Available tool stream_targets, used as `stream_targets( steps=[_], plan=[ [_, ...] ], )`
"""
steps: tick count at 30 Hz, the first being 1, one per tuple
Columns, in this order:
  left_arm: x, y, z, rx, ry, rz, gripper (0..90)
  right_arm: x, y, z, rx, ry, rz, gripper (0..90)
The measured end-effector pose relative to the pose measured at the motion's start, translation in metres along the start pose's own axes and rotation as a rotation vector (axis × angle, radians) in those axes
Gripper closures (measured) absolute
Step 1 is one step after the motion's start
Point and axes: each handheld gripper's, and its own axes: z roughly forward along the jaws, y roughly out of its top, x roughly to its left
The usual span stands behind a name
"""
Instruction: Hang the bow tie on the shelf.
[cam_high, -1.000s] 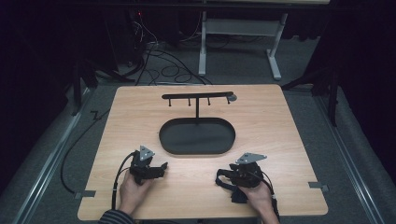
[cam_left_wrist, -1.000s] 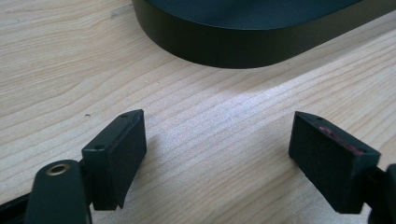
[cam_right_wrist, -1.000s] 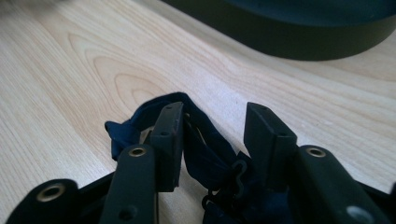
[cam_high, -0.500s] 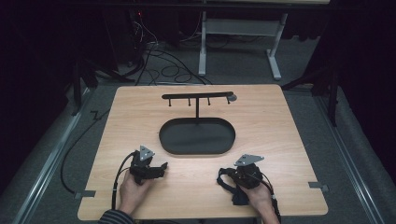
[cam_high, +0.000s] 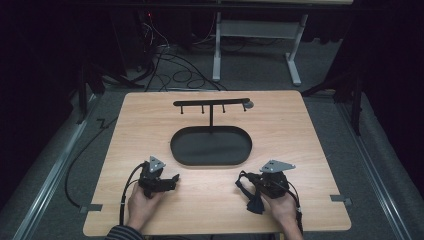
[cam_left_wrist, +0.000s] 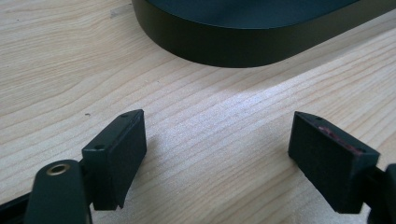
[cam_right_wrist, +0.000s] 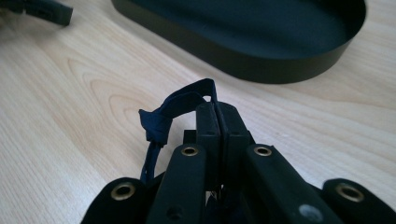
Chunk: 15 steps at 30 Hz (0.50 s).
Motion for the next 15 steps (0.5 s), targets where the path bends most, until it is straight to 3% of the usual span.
stream_targets(
  steps=[7,10,15],
  plan=[
    [0.000,-0.001,-0.001,0.000,-0.002,0.000,19.8,0.000,0.018,-0.001,0.034,-0.012,-0.019,90.0],
    [0.000,-0.001,-0.001,0.001,-0.002,0.001,19.8,-0.002,0.027,0.000,0.031,-0.018,-0.043,90.0],
    [0.000,-0.001,-0.001,0.001,0.000,0.002,19.7,-0.005,0.032,0.005,0.004,-0.025,-0.042,90.0]
  ],
)
